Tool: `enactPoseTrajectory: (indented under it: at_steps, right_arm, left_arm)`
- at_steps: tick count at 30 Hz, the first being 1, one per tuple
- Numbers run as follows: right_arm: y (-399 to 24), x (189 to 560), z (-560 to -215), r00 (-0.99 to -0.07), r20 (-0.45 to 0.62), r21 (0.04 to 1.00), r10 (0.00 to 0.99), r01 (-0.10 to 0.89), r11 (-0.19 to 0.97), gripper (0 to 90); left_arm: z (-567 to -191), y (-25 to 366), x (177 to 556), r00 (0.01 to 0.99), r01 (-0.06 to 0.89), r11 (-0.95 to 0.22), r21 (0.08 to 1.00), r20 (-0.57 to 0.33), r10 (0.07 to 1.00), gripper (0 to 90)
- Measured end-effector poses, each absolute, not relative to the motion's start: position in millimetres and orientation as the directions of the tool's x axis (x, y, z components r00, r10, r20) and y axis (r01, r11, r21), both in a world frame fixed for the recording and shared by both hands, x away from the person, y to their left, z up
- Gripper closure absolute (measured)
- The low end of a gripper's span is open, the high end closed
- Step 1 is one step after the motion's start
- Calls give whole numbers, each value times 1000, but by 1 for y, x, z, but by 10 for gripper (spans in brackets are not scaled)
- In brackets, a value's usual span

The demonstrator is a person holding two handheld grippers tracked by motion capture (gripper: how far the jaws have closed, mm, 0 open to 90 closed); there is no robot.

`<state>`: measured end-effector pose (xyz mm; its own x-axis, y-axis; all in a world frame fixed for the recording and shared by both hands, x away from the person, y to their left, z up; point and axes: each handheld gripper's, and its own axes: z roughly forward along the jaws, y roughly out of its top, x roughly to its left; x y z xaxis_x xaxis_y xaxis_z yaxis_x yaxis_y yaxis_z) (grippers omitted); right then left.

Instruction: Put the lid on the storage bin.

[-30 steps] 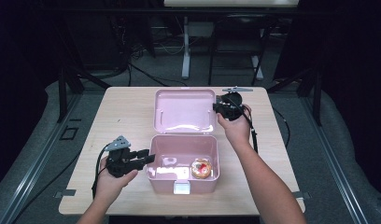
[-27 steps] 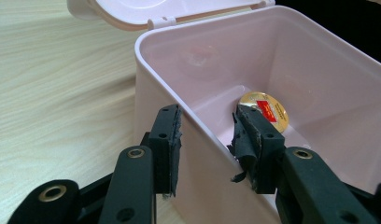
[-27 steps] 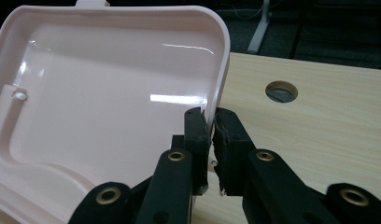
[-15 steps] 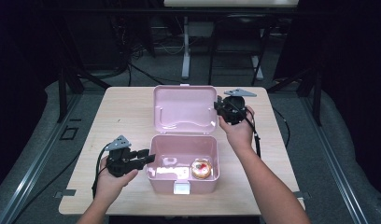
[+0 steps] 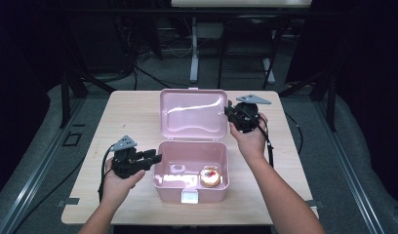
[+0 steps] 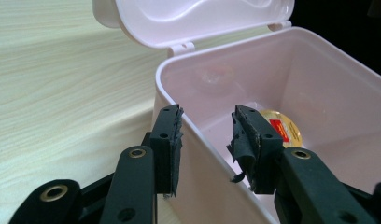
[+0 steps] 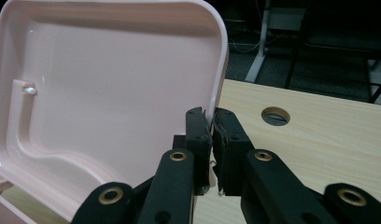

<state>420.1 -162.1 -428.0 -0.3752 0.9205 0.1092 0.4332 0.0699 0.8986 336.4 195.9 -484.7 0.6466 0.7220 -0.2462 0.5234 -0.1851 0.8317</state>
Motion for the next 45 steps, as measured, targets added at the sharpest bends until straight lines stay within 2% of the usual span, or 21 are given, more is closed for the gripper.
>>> enactPoseTrajectory:
  at_steps: [11,15,30,45]
  right_arm:
    - [-163,421,-428,-381,124,897,916,437,60,849]
    - [-164,421,-428,-387,127,898,913,436,59,849]
    - [-162,421,-428,-395,128,899,910,433,61,851]
    - [-163,419,-427,-406,121,904,906,422,68,851]
  left_arm:
    - [-465,190,359,640,496,-178,850,-219,737,624]
    - [-456,192,369,622,489,-162,857,-212,754,600]
    - [-435,191,401,584,461,-123,879,-197,788,622]
    - [-412,184,428,546,443,-137,886,-146,825,627]
